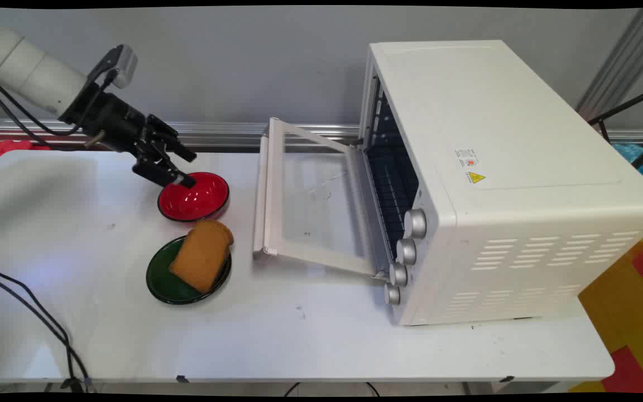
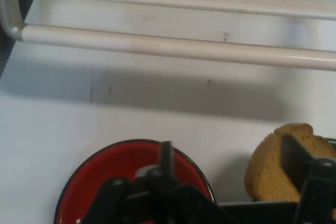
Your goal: Close the oven
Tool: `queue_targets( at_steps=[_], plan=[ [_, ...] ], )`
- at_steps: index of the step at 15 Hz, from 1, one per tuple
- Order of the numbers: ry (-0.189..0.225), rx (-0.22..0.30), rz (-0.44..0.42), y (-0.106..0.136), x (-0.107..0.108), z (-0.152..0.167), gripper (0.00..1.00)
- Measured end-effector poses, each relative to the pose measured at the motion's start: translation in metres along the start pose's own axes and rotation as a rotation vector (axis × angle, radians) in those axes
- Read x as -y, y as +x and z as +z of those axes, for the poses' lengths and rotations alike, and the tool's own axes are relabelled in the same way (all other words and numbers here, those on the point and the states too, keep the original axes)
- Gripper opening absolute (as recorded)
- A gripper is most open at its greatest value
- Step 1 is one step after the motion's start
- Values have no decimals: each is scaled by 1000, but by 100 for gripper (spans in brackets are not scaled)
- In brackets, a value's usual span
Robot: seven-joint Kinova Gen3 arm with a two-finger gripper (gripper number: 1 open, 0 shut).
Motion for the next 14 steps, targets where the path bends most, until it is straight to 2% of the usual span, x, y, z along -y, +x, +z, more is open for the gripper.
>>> queue_targets(
  at_steps=[8,14],
  plan=[
    [-14,-24,-2,-11,7,15,0],
    [-20,-66,17,-22,12,61,0]
  ],
)
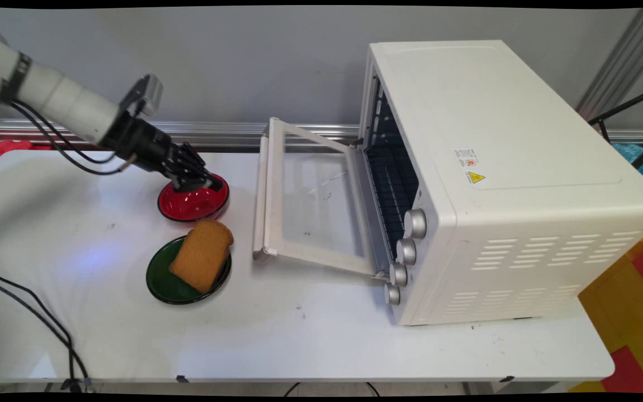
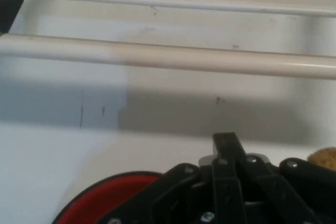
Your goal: Close the oven
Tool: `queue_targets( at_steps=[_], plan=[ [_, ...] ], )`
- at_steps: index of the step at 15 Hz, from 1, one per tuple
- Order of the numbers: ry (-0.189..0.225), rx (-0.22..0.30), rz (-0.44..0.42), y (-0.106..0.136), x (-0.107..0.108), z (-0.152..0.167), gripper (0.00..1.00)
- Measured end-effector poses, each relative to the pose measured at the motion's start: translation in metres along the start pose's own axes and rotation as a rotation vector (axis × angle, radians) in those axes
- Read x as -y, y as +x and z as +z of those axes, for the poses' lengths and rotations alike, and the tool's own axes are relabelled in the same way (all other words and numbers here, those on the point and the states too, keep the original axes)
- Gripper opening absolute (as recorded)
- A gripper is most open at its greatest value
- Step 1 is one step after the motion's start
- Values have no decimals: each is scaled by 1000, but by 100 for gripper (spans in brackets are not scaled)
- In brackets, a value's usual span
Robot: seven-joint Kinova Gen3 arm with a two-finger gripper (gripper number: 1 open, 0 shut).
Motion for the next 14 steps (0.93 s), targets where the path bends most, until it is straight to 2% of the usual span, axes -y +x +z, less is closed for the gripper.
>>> queue_targets(
  at_steps=[8,14],
  plan=[
    [9,-50,18,-15,13,78,0],
    [-13,-105,1,-11,16,106,0]
  ],
)
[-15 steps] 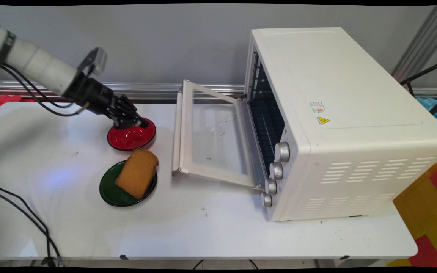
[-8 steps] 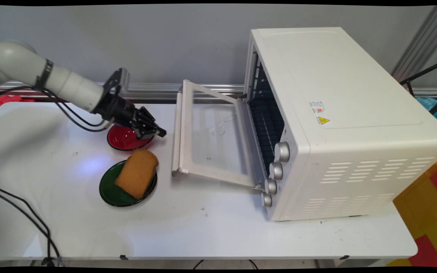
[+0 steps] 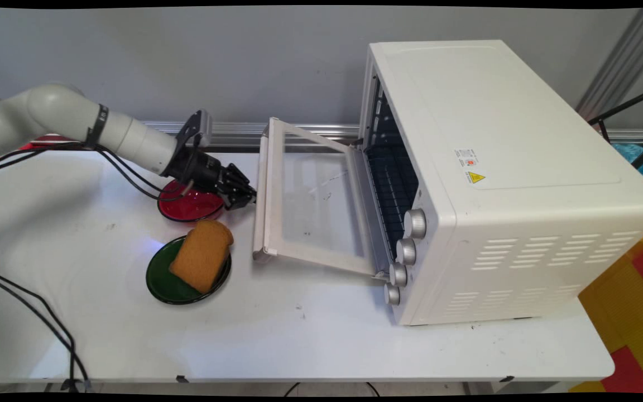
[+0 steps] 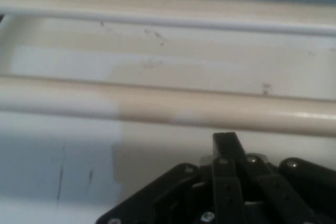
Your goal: Close the oven
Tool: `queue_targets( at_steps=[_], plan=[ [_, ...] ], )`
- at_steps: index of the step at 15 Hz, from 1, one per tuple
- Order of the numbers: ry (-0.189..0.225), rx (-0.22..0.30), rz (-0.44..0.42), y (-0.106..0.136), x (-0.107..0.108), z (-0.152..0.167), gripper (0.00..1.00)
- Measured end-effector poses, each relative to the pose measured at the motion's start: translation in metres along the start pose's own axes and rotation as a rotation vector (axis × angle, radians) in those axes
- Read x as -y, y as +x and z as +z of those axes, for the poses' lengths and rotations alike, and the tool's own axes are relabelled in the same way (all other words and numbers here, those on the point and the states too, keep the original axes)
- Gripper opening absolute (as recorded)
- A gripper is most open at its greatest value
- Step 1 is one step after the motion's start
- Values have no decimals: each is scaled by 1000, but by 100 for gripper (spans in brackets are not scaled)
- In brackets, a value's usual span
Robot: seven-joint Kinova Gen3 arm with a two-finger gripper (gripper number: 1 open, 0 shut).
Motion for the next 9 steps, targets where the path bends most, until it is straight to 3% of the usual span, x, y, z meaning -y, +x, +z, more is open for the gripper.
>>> queue_targets(
  at_steps=[9],
  plan=[
    [-56,-94,9,19,6,4,0]
  ],
)
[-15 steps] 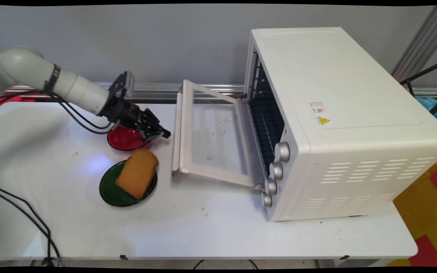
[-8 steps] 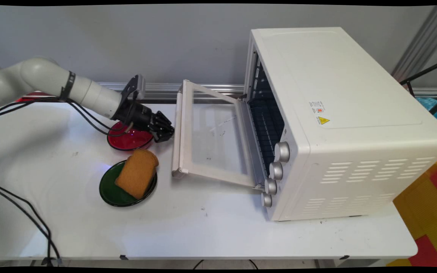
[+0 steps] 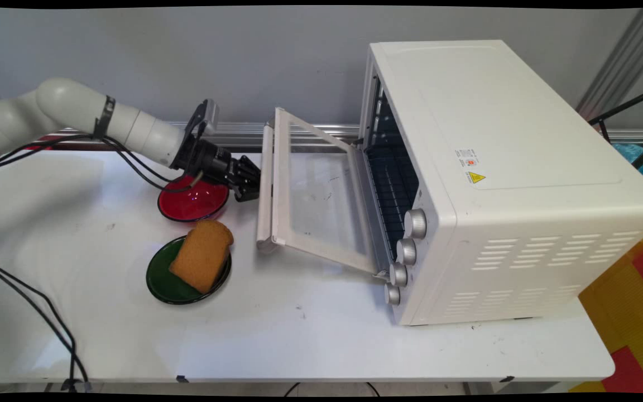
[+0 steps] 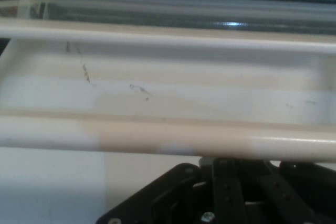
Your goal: Close the oven
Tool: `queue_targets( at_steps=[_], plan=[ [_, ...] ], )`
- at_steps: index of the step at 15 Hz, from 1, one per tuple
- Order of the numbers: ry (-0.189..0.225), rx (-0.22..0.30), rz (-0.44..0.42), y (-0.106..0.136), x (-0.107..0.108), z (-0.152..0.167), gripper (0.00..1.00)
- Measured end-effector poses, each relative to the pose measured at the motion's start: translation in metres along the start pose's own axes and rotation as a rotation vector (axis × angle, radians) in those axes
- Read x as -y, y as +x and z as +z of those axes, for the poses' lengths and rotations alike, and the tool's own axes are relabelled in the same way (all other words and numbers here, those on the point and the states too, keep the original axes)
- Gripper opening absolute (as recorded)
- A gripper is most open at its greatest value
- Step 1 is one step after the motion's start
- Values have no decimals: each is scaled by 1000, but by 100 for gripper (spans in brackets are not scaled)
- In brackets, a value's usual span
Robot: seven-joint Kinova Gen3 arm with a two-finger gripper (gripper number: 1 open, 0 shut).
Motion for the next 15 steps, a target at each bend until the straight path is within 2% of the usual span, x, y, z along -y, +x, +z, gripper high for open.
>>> queue_targets(
  at_steps=[8,15],
  plan=[
    [-17,-74,30,39,12,-14,0],
    [-32,-138,52,75,20,-11,0]
  ],
)
